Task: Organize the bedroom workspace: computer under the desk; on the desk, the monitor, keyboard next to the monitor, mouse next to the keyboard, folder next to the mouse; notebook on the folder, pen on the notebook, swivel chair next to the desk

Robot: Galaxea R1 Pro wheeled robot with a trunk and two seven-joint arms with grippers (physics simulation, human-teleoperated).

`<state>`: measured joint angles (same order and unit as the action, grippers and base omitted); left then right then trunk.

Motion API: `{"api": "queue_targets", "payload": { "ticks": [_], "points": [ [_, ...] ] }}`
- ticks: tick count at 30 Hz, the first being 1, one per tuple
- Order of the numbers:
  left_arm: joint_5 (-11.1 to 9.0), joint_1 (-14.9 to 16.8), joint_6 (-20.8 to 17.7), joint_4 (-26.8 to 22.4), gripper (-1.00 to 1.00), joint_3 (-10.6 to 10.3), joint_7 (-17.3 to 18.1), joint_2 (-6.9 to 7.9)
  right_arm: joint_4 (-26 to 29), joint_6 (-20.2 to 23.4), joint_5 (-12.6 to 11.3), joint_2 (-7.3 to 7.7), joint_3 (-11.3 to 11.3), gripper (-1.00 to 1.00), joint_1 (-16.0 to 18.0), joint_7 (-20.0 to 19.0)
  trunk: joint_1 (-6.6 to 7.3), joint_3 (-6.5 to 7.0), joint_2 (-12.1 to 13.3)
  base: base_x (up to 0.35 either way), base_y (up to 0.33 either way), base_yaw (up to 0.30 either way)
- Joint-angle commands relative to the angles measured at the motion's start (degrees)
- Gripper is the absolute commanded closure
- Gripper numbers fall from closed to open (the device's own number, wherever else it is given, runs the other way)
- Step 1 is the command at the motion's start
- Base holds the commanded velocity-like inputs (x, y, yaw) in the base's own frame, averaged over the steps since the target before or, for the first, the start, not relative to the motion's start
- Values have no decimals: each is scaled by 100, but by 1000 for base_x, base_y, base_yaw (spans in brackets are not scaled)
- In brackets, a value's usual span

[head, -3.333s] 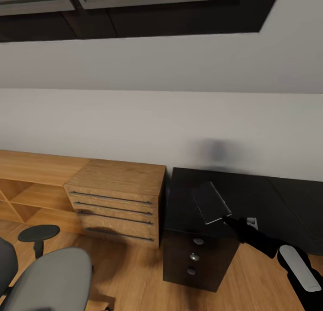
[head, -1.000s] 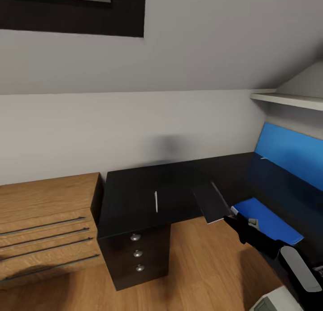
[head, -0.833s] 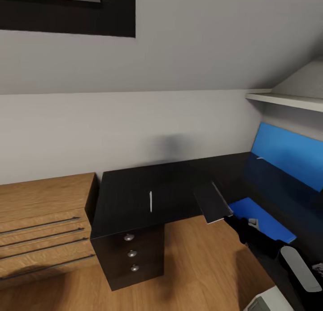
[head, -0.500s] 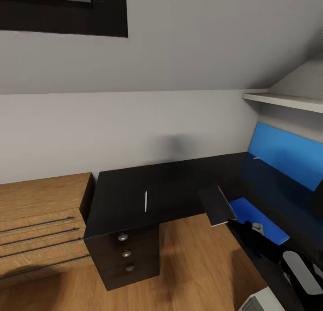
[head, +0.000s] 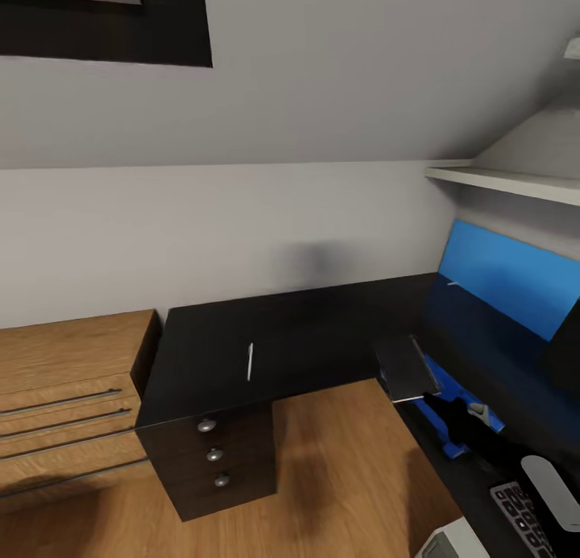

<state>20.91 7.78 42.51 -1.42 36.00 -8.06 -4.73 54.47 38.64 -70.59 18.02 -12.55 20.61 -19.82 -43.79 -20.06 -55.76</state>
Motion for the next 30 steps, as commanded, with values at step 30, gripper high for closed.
{"api": "queue_targets", "payload": {
  "ticks": [30],
  "points": [
    [71,2,22,-1,-100,3,-55,-2,-510,100,1355,698,-105,100,5,-39,0,-7,-4,0,-62,0]
  ]
}}
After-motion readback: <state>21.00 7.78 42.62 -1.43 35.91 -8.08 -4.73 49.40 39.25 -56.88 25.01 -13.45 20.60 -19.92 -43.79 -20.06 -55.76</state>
